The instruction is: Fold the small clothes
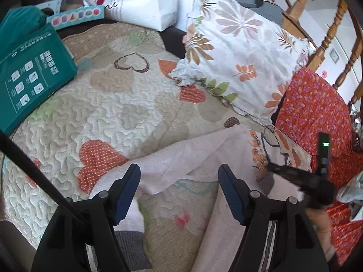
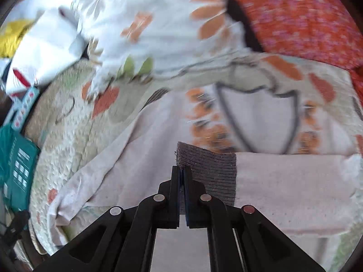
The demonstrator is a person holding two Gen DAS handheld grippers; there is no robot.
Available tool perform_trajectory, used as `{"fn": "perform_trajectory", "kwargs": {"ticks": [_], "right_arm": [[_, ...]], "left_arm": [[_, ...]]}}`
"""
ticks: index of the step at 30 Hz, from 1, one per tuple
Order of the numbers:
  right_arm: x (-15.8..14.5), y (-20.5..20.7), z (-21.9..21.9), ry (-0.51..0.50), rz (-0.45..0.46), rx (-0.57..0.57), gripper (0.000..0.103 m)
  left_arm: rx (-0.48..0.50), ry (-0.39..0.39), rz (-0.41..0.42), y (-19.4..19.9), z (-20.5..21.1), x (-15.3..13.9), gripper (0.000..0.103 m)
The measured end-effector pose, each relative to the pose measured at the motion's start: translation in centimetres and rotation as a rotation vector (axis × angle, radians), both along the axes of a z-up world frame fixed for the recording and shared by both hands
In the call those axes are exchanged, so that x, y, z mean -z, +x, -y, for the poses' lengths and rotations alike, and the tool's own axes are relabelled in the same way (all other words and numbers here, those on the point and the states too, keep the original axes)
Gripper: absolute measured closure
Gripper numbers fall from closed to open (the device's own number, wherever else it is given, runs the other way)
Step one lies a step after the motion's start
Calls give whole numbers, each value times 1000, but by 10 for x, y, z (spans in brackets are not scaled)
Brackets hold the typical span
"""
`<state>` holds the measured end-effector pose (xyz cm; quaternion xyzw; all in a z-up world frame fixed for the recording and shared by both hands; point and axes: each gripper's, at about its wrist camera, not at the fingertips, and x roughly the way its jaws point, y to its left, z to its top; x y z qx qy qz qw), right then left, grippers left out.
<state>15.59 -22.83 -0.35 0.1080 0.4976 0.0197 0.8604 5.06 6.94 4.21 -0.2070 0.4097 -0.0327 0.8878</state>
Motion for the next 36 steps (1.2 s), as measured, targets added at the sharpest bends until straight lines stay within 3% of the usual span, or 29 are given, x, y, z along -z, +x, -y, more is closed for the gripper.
{"fn": "perform_trajectory", "kwargs": {"ticks": [5, 10, 14, 18, 22, 28, 32, 34, 36], "right_arm": [[38, 24, -32, -6, -80, -64, 96], [30, 22, -53, 42, -47, -136, 96], [10, -4, -71, 10, 8, -232, 76], [7, -46, -99, -2, 10, -389, 75], [22, -83, -135, 21, -27, -530, 71], [51, -124, -188, 84, -83, -669, 62], [60, -137, -203, 99, -61, -638, 56], [59, -144, -206, 62, -40, -624, 58], [57, -144, -209, 34, -50, -641, 82]], "left_arm": [[-61, -47, -10, 4, -21, -1, 33], [-141, -53, 5, 3, -44, -6, 33], [-247, -8, 40, -2, -78, -21, 33], [-439, 25, 68, -11, -134, -32, 30], [-565, -43, 63, -26, -177, -29, 28], [-580, -77, 41, -31, -185, -22, 28], [-557, -78, 37, -30, -180, -22, 28], [-547, -80, 36, -28, -178, -21, 28], [-540, -82, 34, -27, -176, -20, 28]]}}
